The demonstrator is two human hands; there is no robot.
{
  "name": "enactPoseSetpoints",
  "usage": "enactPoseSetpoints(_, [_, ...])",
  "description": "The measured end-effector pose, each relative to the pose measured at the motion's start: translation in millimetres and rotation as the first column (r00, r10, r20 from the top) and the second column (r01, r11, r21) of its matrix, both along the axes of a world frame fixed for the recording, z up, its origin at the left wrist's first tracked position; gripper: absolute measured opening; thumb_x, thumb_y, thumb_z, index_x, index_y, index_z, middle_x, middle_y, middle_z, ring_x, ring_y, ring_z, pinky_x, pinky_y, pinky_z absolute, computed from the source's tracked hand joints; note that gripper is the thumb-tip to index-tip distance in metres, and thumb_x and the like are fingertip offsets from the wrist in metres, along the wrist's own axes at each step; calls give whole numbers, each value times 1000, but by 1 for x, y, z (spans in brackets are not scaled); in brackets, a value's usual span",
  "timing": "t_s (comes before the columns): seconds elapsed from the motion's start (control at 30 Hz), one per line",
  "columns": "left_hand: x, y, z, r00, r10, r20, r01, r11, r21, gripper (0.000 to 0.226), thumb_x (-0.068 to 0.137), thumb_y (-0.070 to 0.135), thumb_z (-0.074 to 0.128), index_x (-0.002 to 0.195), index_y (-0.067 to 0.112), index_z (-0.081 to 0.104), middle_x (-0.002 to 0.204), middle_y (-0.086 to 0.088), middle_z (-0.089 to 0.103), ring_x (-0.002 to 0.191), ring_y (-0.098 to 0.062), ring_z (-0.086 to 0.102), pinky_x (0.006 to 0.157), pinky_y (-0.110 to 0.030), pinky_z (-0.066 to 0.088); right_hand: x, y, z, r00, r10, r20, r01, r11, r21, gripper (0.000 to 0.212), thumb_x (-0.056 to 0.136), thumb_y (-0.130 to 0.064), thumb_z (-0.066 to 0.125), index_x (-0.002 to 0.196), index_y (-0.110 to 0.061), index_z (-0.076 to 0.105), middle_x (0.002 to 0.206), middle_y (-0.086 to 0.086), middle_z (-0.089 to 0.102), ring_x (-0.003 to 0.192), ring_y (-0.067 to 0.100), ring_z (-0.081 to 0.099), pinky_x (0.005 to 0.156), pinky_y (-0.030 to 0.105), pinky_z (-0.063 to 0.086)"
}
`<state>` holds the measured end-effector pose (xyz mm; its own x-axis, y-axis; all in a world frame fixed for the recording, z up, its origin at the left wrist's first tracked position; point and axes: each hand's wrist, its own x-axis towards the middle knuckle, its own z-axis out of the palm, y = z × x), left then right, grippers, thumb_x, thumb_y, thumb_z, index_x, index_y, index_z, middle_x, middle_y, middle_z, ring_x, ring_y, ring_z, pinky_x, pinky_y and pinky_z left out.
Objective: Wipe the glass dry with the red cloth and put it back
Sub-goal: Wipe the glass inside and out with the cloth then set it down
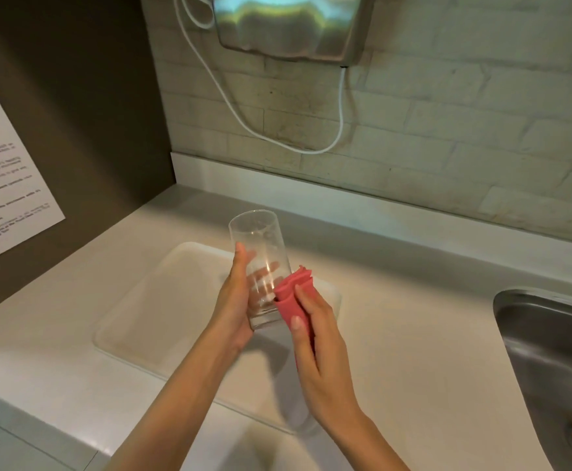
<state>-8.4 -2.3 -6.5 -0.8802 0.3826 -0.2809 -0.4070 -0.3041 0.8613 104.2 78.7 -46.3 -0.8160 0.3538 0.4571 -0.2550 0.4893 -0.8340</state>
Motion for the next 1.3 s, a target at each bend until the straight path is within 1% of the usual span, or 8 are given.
enactPoseSetpoints(0.13, [-2, 1, -3, 998, -63, 30, 64, 998, -23, 61, 82, 72, 31, 121, 32, 56, 109, -3, 70, 86, -21, 71, 68, -35, 56, -2, 10, -3, 996, -15, -86, 48, 916, 399, 42, 99, -37, 35, 140, -36, 32, 144, 2, 36, 125, 16, 39, 107, 24, 31])
enactPoseSetpoints(0.4, [-1, 8, -6, 980, -199, -4, 197, 966, 167, 51, 90, 60, 33, 110, 24, 63, 85, -9, 73, 68, -22, 71, 57, -35, 57, -63, 26, 64, 991, -113, -68, 129, 936, 327, 40, 93, -33, 43, 124, -14, 59, 132, 15, 54, 112, 31, 53, 98, 24, 38])
enactPoseSetpoints(0.63, [-11, 2, -9, 989, -137, 63, 123, 973, 194, 46, 89, 53, 42, 101, 15, 64, 93, -11, 67, 78, -22, 67, 58, -30, 57, -55, 28, 57, 992, 118, -54, -26, 586, 810, 38, 88, -31, 49, 114, -9, 65, 124, 18, 60, 101, 37, 52, 85, 44, 50])
enactPoseSetpoints(0.73, [-17, -4, -14, 987, -162, -3, 161, 977, 137, 69, 79, 68, 38, 125, 20, 56, 108, -14, 69, 89, -27, 70, 67, -37, 57, -25, 33, 36, 982, 183, -54, -84, 667, 740, 36, 95, -34, 44, 117, -12, 63, 126, 16, 58, 107, 29, 48, 95, 31, 42])
enactPoseSetpoints(0.87, [-4, 6, -15, 972, -233, -25, 235, 962, 141, 60, 88, 61, 34, 119, 18, 61, 91, -13, 73, 71, -24, 71, 57, -36, 57, -47, 39, 52, 995, -47, -91, 86, 867, 491, 37, 94, -33, 47, 121, -12, 60, 127, 15, 56, 109, 30, 51, 100, 14, 27])
enactPoseSetpoints(0.97, [1, 16, -17, 970, -237, -53, 242, 962, 126, 49, 92, 56, 34, 115, 22, 61, 84, -8, 74, 72, -22, 71, 65, -37, 56, -73, 38, 70, 982, -136, -131, 186, 815, 550, 32, 91, -25, 50, 117, -12, 63, 128, 14, 57, 105, 34, 50, 96, 28, 38])
enactPoseSetpoints(1.13, [-9, 7, -18, 980, -195, -40, 199, 973, 119, 53, 90, 56, 39, 103, 13, 66, 87, -12, 70, 70, -19, 71, 55, -28, 56, -43, 31, 41, 992, 55, -113, 57, 603, 796, 34, 83, -11, 66, 117, -10, 62, 128, 15, 57, 105, 33, 48, 87, 43, 49])
enactPoseSetpoints(1.3, [-7, 7, -17, 975, -206, -79, 213, 972, 99, 63, 83, 63, 36, 114, 16, 63, 87, -10, 75, 75, -22, 72, 59, -31, 57, -27, 42, 27, 986, 71, -148, 26, 821, 570, 32, 94, -27, 49, 121, -13, 59, 129, 13, 53, 110, 27, 50, 99, 28, 39])
